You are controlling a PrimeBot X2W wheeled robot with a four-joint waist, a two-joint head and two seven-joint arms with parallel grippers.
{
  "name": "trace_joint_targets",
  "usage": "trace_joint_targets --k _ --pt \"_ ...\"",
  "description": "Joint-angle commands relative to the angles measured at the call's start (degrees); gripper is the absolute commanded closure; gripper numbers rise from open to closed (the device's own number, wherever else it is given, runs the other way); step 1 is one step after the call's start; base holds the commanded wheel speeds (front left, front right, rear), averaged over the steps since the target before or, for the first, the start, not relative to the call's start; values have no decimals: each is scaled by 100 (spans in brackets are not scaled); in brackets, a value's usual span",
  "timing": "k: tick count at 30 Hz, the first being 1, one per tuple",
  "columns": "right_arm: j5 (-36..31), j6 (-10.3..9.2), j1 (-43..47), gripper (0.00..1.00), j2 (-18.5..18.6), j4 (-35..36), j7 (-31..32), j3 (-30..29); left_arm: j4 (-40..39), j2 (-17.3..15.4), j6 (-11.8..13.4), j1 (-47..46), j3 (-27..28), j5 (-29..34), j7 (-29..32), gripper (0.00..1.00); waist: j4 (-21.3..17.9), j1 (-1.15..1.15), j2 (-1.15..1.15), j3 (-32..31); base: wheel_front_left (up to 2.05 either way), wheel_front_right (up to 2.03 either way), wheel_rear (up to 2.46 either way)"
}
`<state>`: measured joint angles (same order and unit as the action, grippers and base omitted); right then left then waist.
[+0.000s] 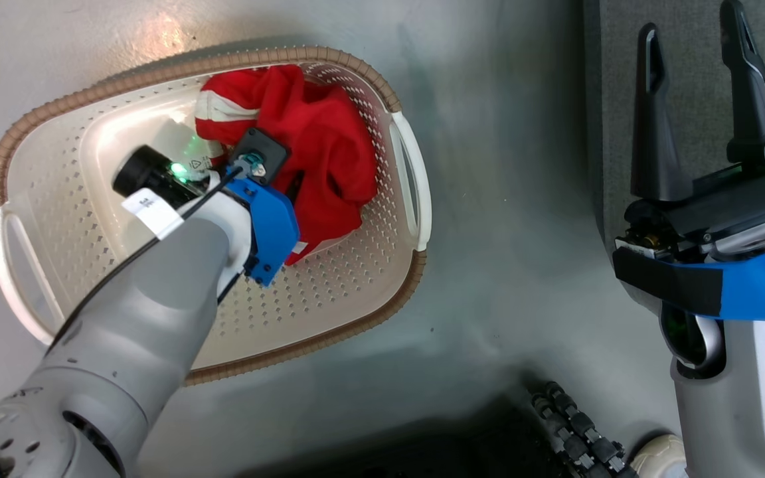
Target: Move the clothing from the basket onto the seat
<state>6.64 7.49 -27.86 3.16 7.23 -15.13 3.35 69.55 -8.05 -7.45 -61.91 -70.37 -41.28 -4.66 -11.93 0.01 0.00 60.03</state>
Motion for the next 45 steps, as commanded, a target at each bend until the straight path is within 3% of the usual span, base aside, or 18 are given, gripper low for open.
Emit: trace_joint_targets --k 1,2,3,4,15,23,36,45 --pt "39 1 47 0 -18 39 -3 -15 3 -28 2 -217 -22 -10 -181 0 -19 -1 0 50 0 0 0" --pt "42 1 59 0 -21 40 -3 -22 27 -11 2 -226 -37 -13 -214 0 -17 -1 0 63 0 0 0" --pt "42 1 61 0 -23 38 -3 -29 29 17 2 -203 -52 -45 -237 60 -8 -1 0 71 0 0 0" --pt "38 1 67 0 -26 31 -3 -33 7 28 2 -222 -72 -38 -299 100 3 -1 0 71 0 0 0" --pt "19 2 -3 0 -28 -45 -3 -85 -83 114 1 -248 -187 -147 -730 100 182 -1 0 -236 0 0 0" --pt "2 1 140 0 90 -257 -4 -145 -457 167 1 38 -39 -388 -1058 100 535 -1 0 -1006 0 0 0" --pt "67 2 665 0 198 -771 -4 -143 -2080 -334 230 1232 1449 622 -1060 100 991 -1 0 -2828 0 0 0" --pt "117 2 1131 0 170 -1059 -4 -103 -3148 -532 239 2083 2517 1386 -1061 100 1062 -1 0 -4024 0 0 0"
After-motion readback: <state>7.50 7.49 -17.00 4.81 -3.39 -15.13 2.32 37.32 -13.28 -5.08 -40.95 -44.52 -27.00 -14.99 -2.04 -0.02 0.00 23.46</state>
